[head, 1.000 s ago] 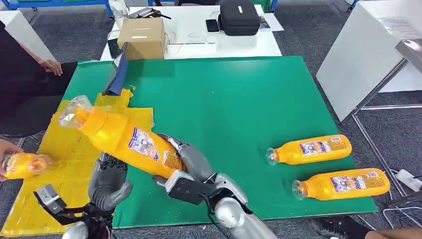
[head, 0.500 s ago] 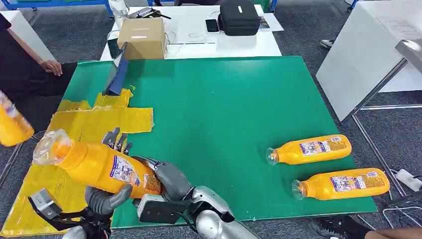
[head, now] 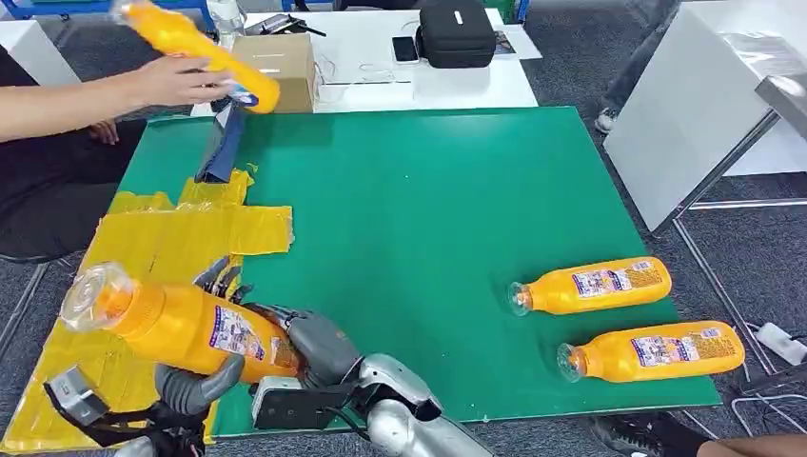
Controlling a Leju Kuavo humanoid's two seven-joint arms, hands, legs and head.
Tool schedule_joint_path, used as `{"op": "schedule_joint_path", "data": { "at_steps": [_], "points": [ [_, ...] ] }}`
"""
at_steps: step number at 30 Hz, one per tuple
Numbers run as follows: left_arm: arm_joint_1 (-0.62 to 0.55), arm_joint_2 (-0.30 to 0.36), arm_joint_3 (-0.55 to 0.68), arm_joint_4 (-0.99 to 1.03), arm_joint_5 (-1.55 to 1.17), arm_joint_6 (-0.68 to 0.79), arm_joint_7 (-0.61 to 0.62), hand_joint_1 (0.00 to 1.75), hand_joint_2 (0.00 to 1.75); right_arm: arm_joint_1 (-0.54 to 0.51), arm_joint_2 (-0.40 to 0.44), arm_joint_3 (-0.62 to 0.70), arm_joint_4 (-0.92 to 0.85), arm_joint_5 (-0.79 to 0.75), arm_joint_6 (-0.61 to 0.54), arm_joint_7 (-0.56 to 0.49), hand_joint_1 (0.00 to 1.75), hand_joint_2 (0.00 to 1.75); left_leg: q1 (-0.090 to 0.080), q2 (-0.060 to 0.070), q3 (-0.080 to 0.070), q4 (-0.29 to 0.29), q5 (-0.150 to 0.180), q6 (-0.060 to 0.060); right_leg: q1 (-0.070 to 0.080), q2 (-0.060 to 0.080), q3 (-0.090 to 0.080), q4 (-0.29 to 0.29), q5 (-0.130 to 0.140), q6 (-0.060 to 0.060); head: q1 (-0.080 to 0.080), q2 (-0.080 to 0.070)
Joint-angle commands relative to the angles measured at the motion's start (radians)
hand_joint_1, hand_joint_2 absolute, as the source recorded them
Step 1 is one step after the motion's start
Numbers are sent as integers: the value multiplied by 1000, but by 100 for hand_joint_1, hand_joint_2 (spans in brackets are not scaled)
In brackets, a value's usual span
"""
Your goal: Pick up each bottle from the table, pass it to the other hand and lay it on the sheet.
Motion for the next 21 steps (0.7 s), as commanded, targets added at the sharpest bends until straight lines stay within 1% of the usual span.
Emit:
{"op": "schedule_joint_path", "data": {
  "at_steps": [1, 2, 3, 5, 6, 11, 14, 15, 17, 19, 21],
  "points": [
    [-56, 5, -57, 33, -12, -39, -14, 175, 175, -18, -8, 66, 117, 14, 8, 13, 175, 175, 0, -4, 4, -2, 0, 0, 0, -1, 6, -2, -1, -2, 0, 0],
    [-56, 5, -57, 32, -19, -36, -17, 175, 175, -17, -10, 60, 115, 13, 3, 13, 175, 175, 1, -3, 2, -1, 0, 0, 0, -1, 3, -1, -1, -1, 0, 0],
    [-55, 5, -56, 31, -26, -34, -21, 175, 175, -17, -13, 50, 110, 12, -5, 15, 175, 175, 1, -4, 5, -2, 0, -1, 0, 0, 6, -2, -1, -2, 1, 0],
    [-53, 5, -55, 30, -31, -32, -24, 175, 175, -17, -19, 40, 103, 11, -11, 15, 175, 175, 1, -3, 3, -1, 0, -1, 1, 0, 4, -2, -1, -2, 1, 0],
    [-53, 5, -55, 30, -31, -32, -24, 175, 175, -17, -19, 40, 103, 11, -11, 15, 175, 175, 0, -4, 5, -2, 0, -1, 0, -1, 6, -2, -1, -2, 0, 0],
    [-39, 10, -41, 6, -103, 1, -51, 175, 175, -9, -47, -41, 11, 15, -48, 18, 175, 175, 1, -4, 4, -1, 0, 0, 0, -1, 5, -1, -1, -2, 0, 0],
    [-36, 13, -38, 2, -111, 4, -54, 175, 175, -17, -56, -54, -10, 15, -44, 18, 175, 175, 1, -5, 4, -1, -1, 0, 1, 0, 5, -1, -1, -2, 0, 0],
    [-32, 11, -29, -8, -152, 34, -63, 175, 175, -5, -64, -74, -45, 39, -74, 32, 0, 175, 1, -4, 3, -1, 0, 0, 0, -1, 4, -1, -1, -2, 0, 0],
    [-16, 21, 14, -36, -302, 159, -100, 175, 175, -8, -68, -115, -104, 42, -73, 42, 0, 175, 0, -3, 2, 0, 0, 0, 0, -1, 3, -1, -1, -1, 0, 0],
    [7, 36, 94, -59, -492, 307, -134, 175, 175, -10, -62, -151, -176, 39, -78, 44, 0, 175, 0, -2, 2, 0, -1, 0, 0, 1, 2, 0, -1, -2, 0, 0],
    [11, 26, 150, -68, -594, 381, -159, 175, 175, -7, -67, -169, -230, 46, -70, 53, 0, 175, 1, 1, 2, 1, -2, -1, 0, 5, 2, 1, -1, -2, 0, 0]
  ]
}}
